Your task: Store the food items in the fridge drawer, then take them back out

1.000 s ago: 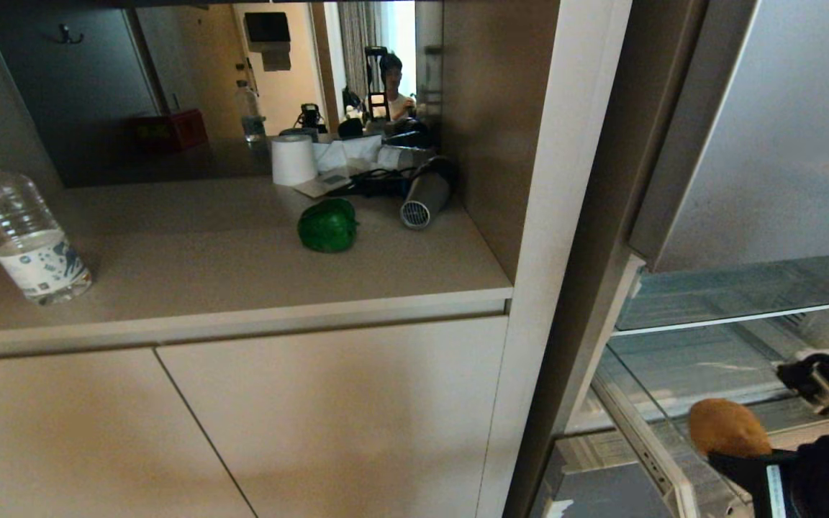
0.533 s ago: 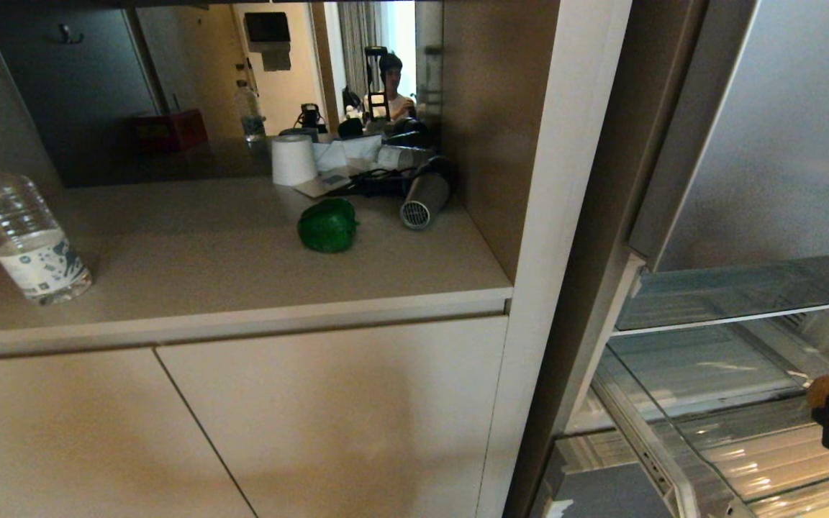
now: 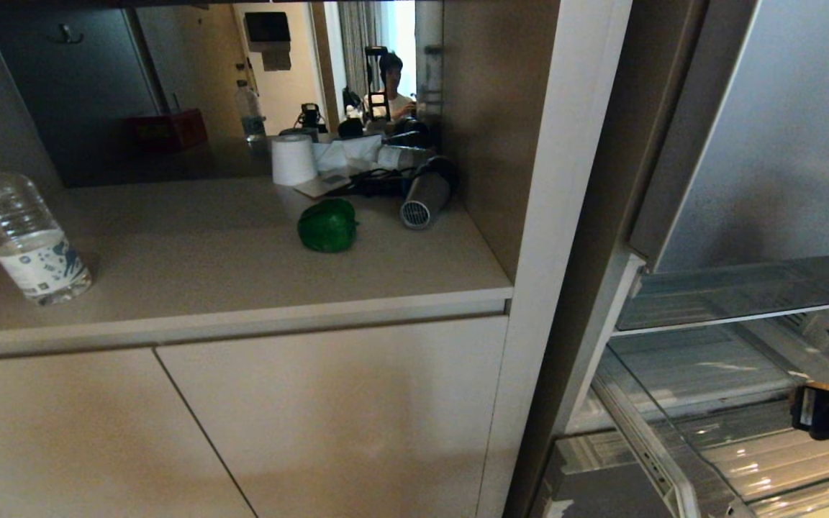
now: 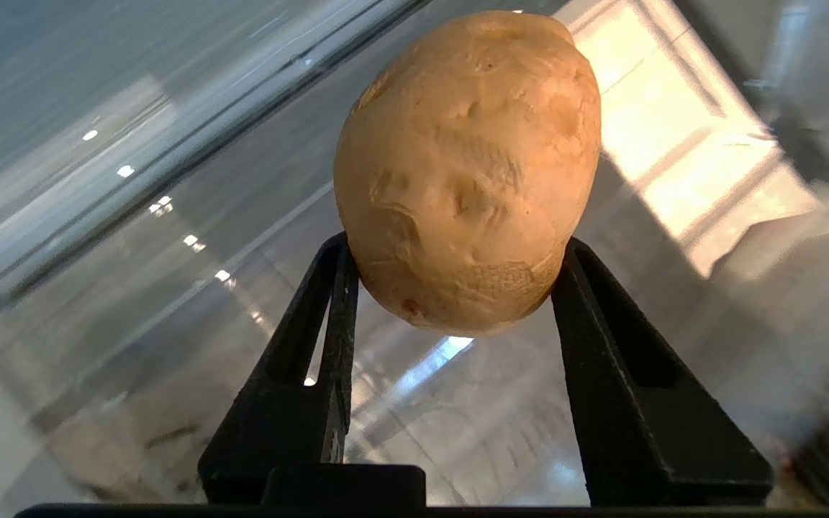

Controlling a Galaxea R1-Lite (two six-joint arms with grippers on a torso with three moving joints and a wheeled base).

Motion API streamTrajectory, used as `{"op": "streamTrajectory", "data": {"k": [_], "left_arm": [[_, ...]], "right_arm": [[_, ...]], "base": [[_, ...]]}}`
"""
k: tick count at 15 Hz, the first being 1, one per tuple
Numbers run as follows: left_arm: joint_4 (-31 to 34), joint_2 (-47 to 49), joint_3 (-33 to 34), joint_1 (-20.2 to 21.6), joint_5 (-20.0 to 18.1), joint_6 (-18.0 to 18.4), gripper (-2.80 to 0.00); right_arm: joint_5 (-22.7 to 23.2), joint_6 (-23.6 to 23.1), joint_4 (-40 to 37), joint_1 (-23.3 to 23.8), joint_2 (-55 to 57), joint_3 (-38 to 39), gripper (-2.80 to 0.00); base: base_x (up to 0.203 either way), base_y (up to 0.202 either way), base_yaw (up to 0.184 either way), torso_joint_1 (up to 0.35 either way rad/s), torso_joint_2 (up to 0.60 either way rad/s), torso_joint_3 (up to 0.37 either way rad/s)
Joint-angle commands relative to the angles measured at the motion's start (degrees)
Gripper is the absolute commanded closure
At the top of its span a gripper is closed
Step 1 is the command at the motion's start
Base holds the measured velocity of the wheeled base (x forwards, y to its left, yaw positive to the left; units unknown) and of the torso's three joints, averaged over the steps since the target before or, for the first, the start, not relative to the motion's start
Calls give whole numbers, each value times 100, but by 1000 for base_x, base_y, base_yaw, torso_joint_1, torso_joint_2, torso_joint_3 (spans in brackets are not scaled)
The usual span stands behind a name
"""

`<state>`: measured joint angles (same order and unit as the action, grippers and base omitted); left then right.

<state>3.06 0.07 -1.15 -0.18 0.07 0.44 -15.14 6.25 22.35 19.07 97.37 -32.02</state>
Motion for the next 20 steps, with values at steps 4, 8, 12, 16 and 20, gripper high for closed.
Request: {"op": "streamTrajectory", "data": {"k": [4,8,12,16,20], "left_arm": [[2,1,0,1,1,0,0],[2,1,0,1,1,0,0],[2,1,0,1,1,0,0],[2,1,0,1,1,0,0],[2,1,0,1,1,0,0]], "right_arm": [[100,-1,120,313,1170,-698,0],[125,-37,111,404,1443,-911,0],[134,-28,111,439,1522,-1219,-280],[249,-2,111,431,1530,-1228,-280],[667,-4,96,430,690,-842,0]], "base": [[0,0,0,0,0,0],[0,0,0,0,0,0],[0,0,0,0,0,0],[0,0,0,0,0,0],[0,0,0,0,0,0]]}}
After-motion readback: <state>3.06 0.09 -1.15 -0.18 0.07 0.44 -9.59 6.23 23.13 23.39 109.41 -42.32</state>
